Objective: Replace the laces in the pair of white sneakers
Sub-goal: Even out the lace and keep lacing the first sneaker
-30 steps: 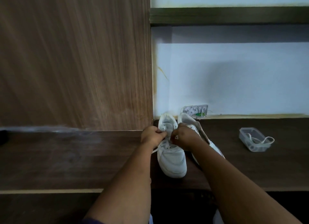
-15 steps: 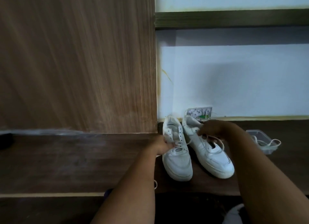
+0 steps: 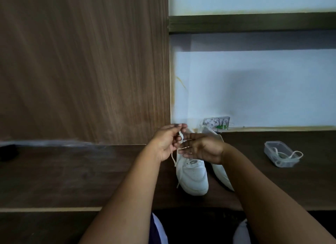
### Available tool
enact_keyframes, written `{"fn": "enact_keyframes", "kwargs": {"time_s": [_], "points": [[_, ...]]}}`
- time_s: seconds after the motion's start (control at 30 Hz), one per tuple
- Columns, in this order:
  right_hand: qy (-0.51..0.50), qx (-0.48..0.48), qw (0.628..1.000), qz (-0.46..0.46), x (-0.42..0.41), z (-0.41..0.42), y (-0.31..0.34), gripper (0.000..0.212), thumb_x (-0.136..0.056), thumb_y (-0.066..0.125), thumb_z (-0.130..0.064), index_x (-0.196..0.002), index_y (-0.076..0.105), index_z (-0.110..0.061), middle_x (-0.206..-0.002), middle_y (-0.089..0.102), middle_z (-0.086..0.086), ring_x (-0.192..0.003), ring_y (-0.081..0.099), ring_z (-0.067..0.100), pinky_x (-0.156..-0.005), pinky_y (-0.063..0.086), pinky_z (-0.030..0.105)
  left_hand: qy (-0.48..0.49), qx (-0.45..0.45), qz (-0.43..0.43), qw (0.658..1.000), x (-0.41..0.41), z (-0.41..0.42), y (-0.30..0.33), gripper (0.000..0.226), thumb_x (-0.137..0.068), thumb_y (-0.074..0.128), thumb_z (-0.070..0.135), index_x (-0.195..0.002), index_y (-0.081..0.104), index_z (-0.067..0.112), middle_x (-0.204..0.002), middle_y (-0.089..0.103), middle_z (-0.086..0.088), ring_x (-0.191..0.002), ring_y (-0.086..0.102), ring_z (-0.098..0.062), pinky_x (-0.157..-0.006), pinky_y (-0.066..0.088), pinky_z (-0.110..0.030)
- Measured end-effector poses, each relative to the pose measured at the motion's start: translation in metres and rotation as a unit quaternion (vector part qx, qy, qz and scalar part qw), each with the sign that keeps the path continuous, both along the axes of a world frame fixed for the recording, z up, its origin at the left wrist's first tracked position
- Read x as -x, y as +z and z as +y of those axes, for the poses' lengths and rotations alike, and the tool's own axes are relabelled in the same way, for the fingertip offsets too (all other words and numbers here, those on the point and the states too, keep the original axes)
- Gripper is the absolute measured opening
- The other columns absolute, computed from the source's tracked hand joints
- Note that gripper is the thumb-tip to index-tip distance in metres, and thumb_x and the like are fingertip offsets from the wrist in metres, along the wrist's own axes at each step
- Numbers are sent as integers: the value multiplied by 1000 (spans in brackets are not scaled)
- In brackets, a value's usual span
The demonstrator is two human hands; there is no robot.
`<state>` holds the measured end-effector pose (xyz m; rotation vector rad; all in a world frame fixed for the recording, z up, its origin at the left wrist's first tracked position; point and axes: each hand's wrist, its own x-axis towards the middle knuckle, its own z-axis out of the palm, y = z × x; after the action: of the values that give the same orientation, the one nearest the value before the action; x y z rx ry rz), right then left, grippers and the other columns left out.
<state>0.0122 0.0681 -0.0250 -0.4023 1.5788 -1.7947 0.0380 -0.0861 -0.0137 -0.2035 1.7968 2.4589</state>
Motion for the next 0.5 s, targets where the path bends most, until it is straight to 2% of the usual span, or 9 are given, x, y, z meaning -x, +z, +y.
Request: {"fn": "enact_keyframes", "kwargs": {"time_s": [0.07,0.1,0.2,0.27,0.33,0.4,0.43,0.47,0.5], "points": [[45,25,999,-8,-8,-2,4,45,-77,46,5,-120,54,-7,-107,63,12,-106,62,26,-94,46,36,29,-63,23,997,-6,8,5,16,-98,49,6,-91,63,10,-69,70,3,-43,52,-2,-39,37,-13],[39,12,999,11,-10,-2,5,38,-82,52,0,-119,55,-8,-105,63,11,-103,62,23,-92,47,35,38,-92,28,995,-8,12,7,14,-98,49,5,-92,61,9,-72,72,0,-45,57,-3,-41,42,-14],[-14,-92,992,88,-9,12,2,9,-91,61,-21,-96,62,-13,-80,57,3,-74,57,12,-76,45,29,77,-148,41,985,-12,19,10,16,-99,47,3,-86,53,11,-71,74,-3,-47,61,-5,-42,45,-14],[8,-161,982,94,-5,34,1,21,-93,57,-32,-78,57,-18,-65,45,-2,-59,42,9,-60,34,24,128,-145,35,980,-12,16,11,19,-100,45,5,-84,51,14,-65,73,2,-43,58,-2,-40,41,-11],[-15,-216,971,103,-1,61,-1,28,-94,56,-33,-72,54,-16,-61,40,-1,-54,35,10,-54,27,23,177,-133,7,975,-10,8,9,19,-102,43,9,-85,51,16,-59,70,7,-38,53,1,-38,36,-9],[-71,-235,961,130,4,86,-4,23,-92,62,-25,-74,58,-11,-63,46,3,-56,41,11,-52,32,23,186,-72,-32,979,-9,0,5,20,-102,43,12,-84,51,17,-53,67,9,-34,47,2,-35,30,-9],[-95,-248,952,155,7,94,-7,19,-90,65,-19,-74,59,-9,-65,50,5,-59,46,14,-54,37,23,174,-7,-52,983,-9,-3,3,19,-101,45,13,-84,50,17,-50,66,9,-34,45,0,-34,27,-10],[-110,-289,929,204,10,101,-9,18,-86,69,-14,-72,59,-9,-66,55,6,-62,51,16,-56,41,22,155,73,-72,983,-9,-6,0,16,-100,47,12,-85,48,17,-50,65,8,-37,42,-3,-34,25,-12],[-124,-362,884,267,12,105,-10,18,-82,72,-11,-70,59,-10,-67,57,4,-65,54,17,-57,42,18,139,150,-90,975,-9,-8,-3,11,-97,50,11,-89,48,16,-54,64,5,-42,39,-7,-37,23,-16]]}}
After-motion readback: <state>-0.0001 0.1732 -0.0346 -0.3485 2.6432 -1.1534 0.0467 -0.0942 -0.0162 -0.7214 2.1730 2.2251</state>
